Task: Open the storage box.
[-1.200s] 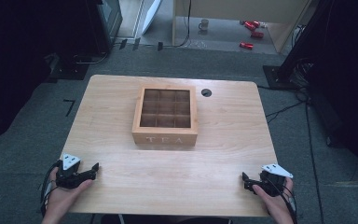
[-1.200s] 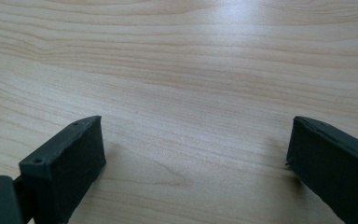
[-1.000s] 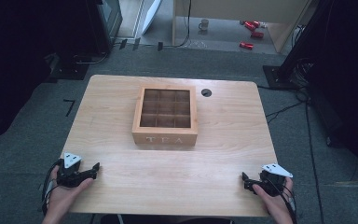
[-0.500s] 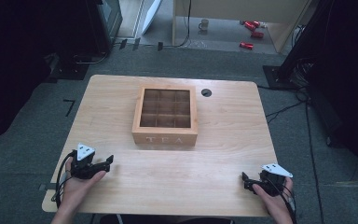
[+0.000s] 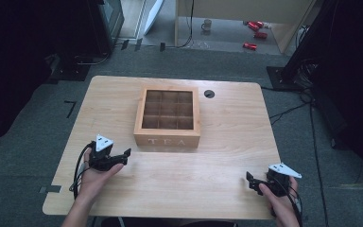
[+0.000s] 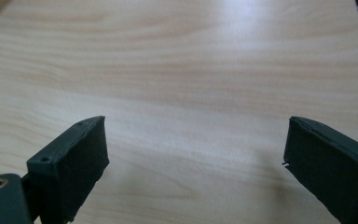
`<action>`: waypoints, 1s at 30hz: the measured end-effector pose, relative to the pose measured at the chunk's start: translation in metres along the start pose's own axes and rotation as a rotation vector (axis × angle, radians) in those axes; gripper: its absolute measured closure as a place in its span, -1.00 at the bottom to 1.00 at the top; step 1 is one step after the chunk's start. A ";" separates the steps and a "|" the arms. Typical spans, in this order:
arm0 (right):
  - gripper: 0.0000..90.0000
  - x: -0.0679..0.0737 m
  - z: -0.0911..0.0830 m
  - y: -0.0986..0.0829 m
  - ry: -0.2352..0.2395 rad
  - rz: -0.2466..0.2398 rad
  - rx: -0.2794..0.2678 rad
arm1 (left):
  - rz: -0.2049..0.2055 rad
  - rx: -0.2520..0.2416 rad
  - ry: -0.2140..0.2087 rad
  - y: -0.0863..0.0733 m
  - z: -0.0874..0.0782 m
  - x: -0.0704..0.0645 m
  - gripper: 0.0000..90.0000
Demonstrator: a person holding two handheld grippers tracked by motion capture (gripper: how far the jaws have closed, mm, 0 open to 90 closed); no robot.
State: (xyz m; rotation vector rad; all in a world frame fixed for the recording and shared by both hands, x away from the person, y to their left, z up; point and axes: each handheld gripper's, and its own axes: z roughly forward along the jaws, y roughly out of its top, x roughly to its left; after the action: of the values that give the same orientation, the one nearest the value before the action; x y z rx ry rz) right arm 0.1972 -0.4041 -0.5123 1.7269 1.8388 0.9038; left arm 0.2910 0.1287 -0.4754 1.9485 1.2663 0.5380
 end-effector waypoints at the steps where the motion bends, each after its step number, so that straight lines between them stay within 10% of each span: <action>1: -0.87 0.001 -0.002 0.003 0.004 0.004 -0.008 | 0.005 -0.003 -0.002 0.003 0.000 -0.001 -0.47; 30: -0.85 0.077 0.008 0.084 0.081 -0.123 -0.075 | -0.026 -0.008 -0.038 0.026 0.022 -0.021 -0.39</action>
State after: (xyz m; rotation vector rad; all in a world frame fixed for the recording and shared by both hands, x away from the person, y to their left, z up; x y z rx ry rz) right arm 0.2524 -0.3265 -0.4484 1.5359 1.9143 0.9923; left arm 0.3122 0.0962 -0.4688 1.9240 1.2627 0.4900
